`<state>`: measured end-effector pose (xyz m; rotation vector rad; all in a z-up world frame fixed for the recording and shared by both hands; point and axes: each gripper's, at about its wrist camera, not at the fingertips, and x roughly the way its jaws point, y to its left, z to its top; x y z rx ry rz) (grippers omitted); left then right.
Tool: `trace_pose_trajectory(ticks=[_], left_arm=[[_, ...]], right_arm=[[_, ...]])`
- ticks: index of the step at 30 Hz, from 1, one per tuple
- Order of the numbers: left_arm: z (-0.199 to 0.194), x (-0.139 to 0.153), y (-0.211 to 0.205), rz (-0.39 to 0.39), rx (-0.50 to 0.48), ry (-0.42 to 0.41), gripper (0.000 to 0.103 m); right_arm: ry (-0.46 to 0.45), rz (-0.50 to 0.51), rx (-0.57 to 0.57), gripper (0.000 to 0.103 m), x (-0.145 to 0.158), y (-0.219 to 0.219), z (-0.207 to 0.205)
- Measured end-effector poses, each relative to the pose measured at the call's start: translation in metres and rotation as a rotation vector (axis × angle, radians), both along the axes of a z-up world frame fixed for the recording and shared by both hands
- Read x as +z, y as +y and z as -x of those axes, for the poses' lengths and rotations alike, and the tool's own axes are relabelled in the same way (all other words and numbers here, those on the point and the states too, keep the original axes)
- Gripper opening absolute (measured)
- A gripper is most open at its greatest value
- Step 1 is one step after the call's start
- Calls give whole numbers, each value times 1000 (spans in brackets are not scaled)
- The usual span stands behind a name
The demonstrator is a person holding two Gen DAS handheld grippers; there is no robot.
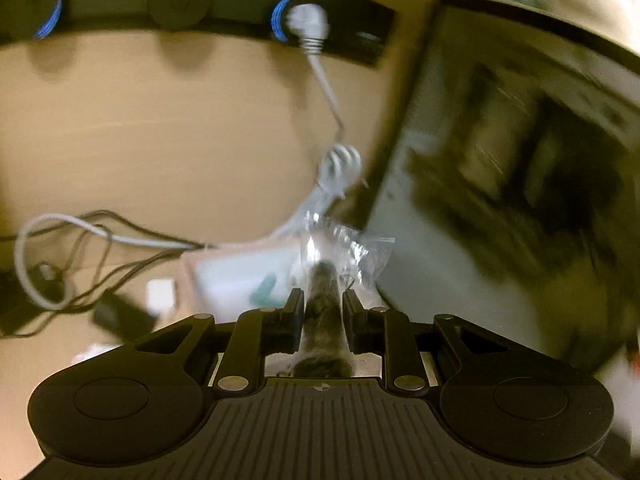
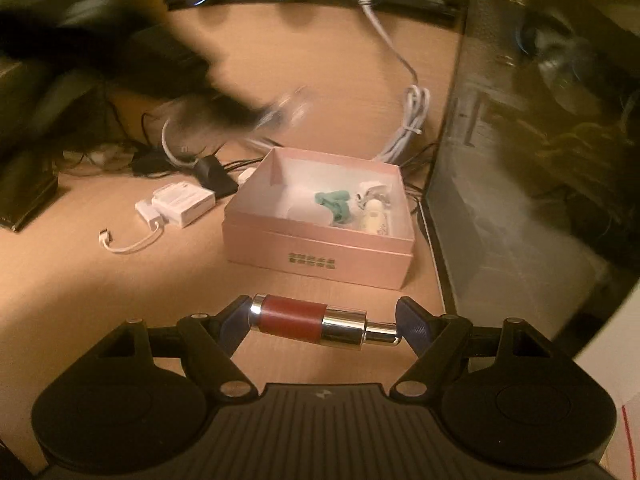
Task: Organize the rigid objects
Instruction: 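Drop the bag into the pink box with the left tool while the right tool carries the cylinder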
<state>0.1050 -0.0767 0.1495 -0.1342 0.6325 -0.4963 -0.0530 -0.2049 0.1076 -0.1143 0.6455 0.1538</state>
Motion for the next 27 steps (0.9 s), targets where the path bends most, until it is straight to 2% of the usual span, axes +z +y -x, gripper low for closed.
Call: trace_pose_trajectory(ticks=[2,4,6,9,16,19,23,27], left_arm=[[-18,-6,-8,38,61,-12,24],[-25,-11,-13,27,116,-33,24],[-23,-16,-7,39,142,-17,24],[-5,-31,18,91,158,62,24],[65,-83,82,37,232,236,24],[90,-95,104,30,279,288,24],[110,-99,134,48,347,316,24],[120,-103,151,10,399,334,24]], right_arm=[[-12,17,9,78,0,-1,1],[-23,38,14,78,-1,-2,3],[-8,29,12,78,-4,-3,3],[32,15,11,78,-12,-8,8],[100,18,43,78,-30,-3,3],[101,15,68,78,-29,4,-8],[29,-25,86,78,0,11,-38],[-160,-44,30,78,51,20,-95]])
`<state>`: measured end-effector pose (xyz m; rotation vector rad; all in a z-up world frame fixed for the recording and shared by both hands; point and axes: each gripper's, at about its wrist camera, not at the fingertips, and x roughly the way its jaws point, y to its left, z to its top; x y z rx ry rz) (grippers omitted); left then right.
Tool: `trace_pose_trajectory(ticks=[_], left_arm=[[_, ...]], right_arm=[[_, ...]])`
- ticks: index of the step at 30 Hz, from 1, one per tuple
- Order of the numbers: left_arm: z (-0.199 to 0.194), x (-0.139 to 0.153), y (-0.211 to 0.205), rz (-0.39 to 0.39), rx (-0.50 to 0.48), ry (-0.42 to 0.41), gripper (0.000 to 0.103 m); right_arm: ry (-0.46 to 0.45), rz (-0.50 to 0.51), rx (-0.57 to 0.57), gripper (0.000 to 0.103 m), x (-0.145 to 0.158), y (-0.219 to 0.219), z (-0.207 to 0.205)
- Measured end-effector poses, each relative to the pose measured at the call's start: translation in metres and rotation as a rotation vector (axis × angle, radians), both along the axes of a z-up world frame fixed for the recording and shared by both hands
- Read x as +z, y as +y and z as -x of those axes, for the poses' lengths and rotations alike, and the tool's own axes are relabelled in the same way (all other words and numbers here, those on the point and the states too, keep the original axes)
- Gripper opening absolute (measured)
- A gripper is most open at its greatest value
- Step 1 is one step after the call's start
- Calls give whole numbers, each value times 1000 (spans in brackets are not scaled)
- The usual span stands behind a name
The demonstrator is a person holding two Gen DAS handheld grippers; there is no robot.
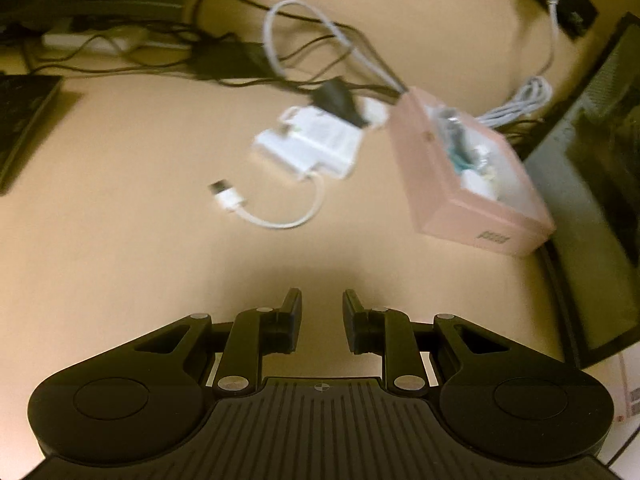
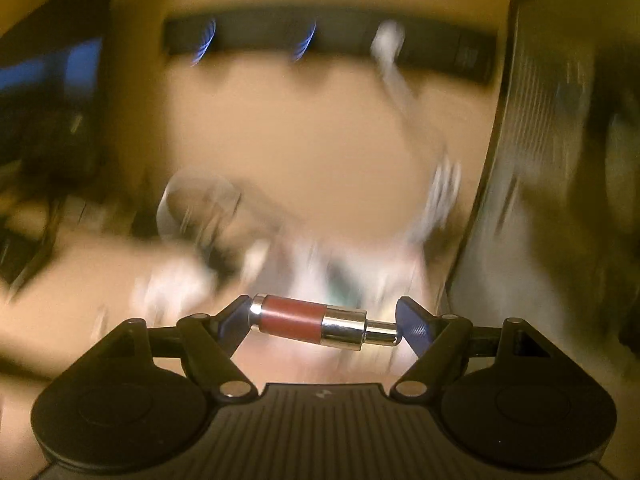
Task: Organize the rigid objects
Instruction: 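Drop the red-and-silver cylinder into the pink box with the right tool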
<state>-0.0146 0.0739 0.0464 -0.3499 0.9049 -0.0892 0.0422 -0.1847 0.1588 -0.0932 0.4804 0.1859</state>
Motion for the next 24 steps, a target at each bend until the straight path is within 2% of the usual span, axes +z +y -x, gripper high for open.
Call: trace_pose_trajectory(ticks=[2,5,7,11,14,18,22,24], left_arm=[[0,0,3,-28,9,5,24],[3,0,13,-55,36,0,24],[3,-4,21,-51,61,9,24],[2,-10,34,-43,97,32,24],[5,-11,38,-21,87,34,24],[9,-10,42,17,58,32,24],[16,-2,43,33,27,3,24],[20,0,45,36,36,-4,24]], right_arm=[[-28,-64,-37,81,16,-2,-32],[38,-78,-78,84,17,-1,-71],[66,-85,-80,84,9,1,-72],[134,-63,13,84,-17,16,-57],[192,-8,79,84,-35,43,-69],[249,7,168,84,-43,89,-99],[316,67,237,84,-58,150,-149],[351,104,226,83,-72,179,-179]])
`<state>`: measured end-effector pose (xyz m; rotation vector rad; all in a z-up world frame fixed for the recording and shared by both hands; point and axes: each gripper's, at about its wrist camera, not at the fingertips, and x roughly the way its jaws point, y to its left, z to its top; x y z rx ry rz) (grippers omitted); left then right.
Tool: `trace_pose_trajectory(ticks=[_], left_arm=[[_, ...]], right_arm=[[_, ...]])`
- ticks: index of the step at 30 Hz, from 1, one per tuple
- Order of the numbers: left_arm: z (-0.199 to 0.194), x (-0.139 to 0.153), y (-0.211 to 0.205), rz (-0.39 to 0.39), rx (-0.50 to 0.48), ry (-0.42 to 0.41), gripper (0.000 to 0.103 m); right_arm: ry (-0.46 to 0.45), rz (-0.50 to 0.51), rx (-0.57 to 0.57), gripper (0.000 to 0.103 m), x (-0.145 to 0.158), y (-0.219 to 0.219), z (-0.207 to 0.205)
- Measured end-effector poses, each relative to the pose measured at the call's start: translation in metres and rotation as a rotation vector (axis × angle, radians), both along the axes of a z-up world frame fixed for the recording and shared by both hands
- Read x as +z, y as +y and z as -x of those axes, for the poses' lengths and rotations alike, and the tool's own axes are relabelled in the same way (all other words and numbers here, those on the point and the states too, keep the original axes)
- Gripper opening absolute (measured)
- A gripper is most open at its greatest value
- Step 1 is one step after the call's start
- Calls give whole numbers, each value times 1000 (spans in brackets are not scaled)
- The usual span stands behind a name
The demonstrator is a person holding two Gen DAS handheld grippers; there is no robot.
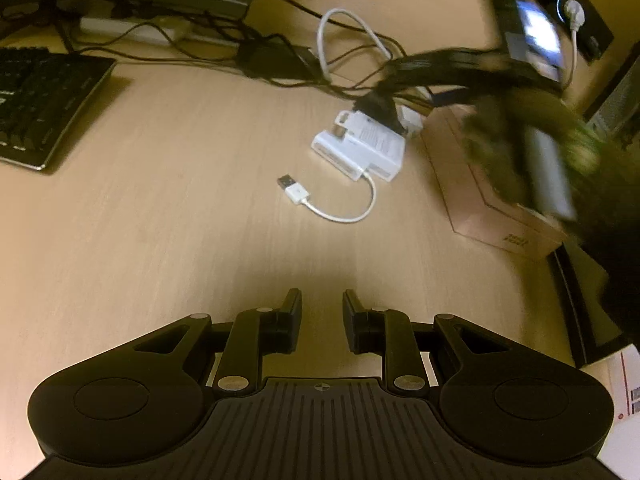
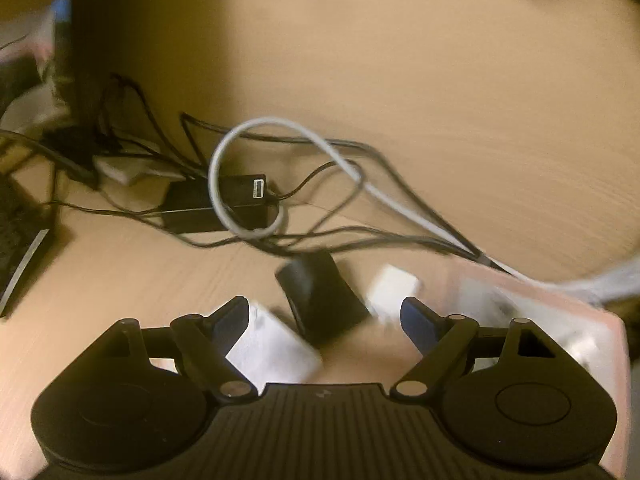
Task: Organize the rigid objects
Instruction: 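Drop the red-and-silver cylinder into the pink box with the right tool, then grasp the black cone-shaped stand with the right tool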
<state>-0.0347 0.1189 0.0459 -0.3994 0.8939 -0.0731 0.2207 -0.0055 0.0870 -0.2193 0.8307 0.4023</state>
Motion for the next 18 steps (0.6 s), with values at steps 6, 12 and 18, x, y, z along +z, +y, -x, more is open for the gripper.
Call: trace_pose_trajectory(ticks=[6,12,18], left_arm=[[18,-6,17,28,66,24,24],[19,-13,28,56,112,39,24],[7,-15,22,51,111,45,24]], right_arm=[[54,112,-46,83,-38,41,-56],[96,96,-20,59,-49,37,-37],[111,5,26,55,-48,25,30]])
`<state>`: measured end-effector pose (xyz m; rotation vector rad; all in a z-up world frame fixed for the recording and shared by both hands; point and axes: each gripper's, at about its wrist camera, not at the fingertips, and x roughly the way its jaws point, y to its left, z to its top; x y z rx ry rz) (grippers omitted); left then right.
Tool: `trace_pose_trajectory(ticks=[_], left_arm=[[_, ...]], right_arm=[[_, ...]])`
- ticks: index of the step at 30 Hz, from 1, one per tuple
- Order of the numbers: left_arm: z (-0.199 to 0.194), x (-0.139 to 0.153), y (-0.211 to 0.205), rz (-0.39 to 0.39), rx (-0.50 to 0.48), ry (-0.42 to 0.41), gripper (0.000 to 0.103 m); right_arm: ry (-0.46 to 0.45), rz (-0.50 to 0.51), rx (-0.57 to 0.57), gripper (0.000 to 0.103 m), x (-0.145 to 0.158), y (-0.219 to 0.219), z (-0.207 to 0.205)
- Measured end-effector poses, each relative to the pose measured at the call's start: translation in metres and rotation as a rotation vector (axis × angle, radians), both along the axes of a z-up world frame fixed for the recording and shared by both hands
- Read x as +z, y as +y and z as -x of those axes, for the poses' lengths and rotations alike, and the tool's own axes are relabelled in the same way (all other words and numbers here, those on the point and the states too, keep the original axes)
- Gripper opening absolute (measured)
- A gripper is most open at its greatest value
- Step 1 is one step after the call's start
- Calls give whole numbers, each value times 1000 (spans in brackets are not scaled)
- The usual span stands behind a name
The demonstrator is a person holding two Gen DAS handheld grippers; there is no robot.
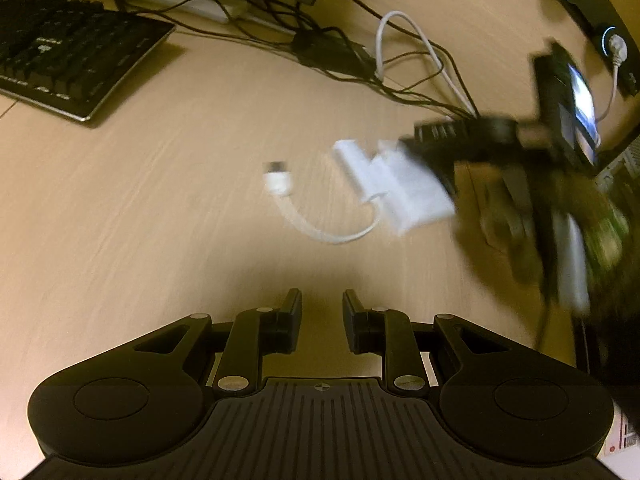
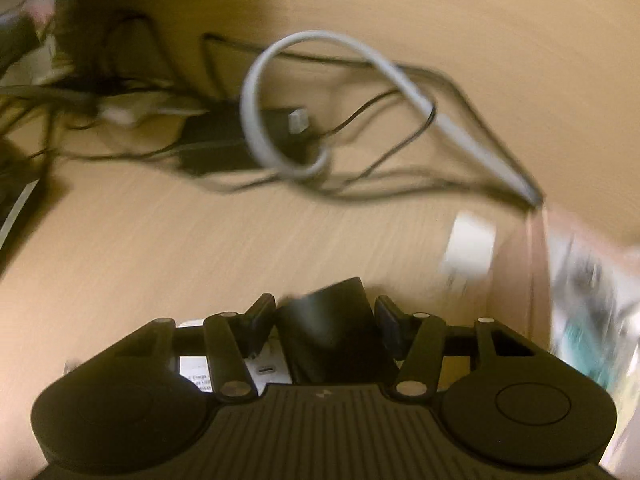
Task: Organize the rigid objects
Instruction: 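Grasp the black cone-shaped stand with the right tool, then set the black stand upright on the desk and open the right tool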
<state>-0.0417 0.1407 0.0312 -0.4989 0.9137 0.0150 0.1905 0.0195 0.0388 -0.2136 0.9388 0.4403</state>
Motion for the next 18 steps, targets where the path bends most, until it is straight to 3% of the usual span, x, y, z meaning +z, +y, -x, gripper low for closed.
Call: trace_pose_trajectory(ticks=[9,14,18], left_arm=[[-14,3,-13,-19,2,-12,25],[-23,13,-30,-114,-35,-44,24],[-34,19,-47,-138,-87,-68,25]], right_arm=[[75,-144,39,54,5,-43,109],[25,-109,-44,54,4,-79,139],[-32,-75,-117,55,6,-115,154]])
